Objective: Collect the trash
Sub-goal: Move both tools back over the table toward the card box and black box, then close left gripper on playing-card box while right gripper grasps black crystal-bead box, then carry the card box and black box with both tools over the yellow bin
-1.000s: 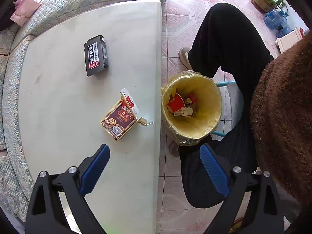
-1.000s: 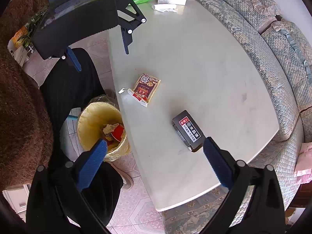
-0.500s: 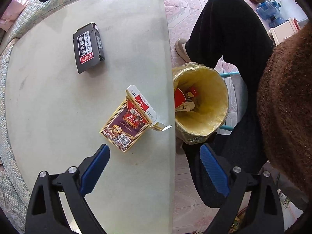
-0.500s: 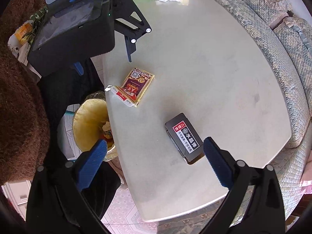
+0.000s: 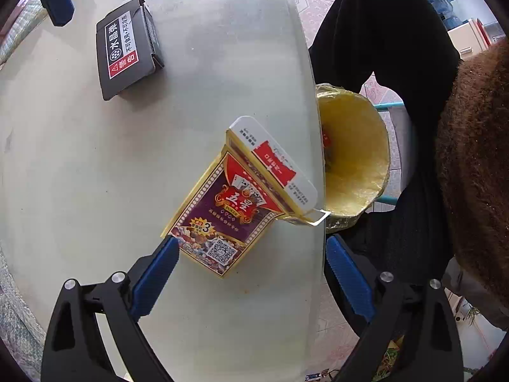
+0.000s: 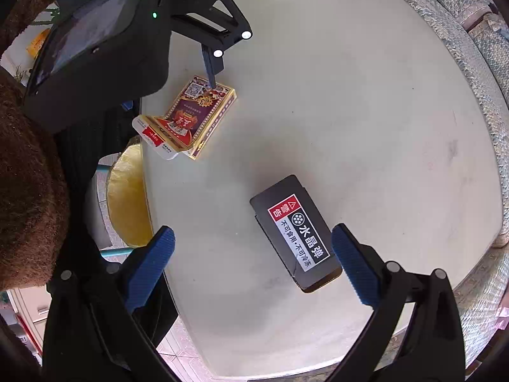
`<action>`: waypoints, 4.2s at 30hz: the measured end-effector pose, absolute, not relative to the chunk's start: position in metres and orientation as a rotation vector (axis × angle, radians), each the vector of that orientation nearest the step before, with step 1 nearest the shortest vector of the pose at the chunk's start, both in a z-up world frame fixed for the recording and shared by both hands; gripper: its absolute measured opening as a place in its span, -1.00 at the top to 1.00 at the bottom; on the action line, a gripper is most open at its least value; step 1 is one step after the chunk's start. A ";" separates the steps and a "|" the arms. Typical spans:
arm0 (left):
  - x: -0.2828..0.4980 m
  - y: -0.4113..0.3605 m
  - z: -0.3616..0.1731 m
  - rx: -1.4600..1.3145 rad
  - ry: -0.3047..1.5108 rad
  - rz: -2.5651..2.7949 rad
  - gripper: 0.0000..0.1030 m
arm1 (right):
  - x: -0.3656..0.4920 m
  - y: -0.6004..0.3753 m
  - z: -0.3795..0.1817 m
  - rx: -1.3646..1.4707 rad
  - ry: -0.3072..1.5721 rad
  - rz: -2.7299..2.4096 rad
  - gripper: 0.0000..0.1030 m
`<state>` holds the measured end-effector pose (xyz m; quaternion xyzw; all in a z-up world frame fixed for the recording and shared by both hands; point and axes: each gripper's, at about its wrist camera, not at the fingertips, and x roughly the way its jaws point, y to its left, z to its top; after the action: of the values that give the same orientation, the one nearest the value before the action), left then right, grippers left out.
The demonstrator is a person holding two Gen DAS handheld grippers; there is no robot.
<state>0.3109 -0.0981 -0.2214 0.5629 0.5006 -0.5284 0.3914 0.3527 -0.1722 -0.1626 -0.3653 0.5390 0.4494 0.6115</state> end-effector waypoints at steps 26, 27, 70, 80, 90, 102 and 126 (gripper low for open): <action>0.328 -0.102 -0.250 1.452 1.274 -1.390 -0.80 | 0.381 -0.175 -0.212 -0.893 1.344 1.031 -0.87; 0.329 -0.102 -0.249 1.438 1.278 -1.390 -0.80 | 0.382 -0.175 -0.214 -0.901 1.341 1.021 -0.86; 0.362 -0.024 -0.187 0.381 1.163 -0.512 -0.23 | 0.341 -0.155 -0.173 -0.411 1.124 0.275 -0.10; 0.318 0.008 -0.111 0.194 1.013 -0.304 -0.23 | 0.287 -0.142 -0.088 -0.280 0.907 0.154 -0.10; 0.227 0.027 -0.052 0.181 0.886 -0.167 -0.23 | 0.201 -0.134 -0.032 -0.276 0.736 0.089 -0.10; 0.151 0.031 -0.055 0.135 0.874 -0.167 -0.23 | 0.122 -0.122 -0.036 -0.291 0.723 0.122 -0.10; 0.109 0.028 -0.164 0.060 1.059 -0.331 -0.23 | 0.087 -0.106 -0.117 -0.288 0.884 0.209 -0.10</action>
<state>0.1093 0.0281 -0.1644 0.0287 0.5028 -0.1570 0.8495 0.0868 -0.1057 -0.1173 -0.1387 0.4254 0.1007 0.8886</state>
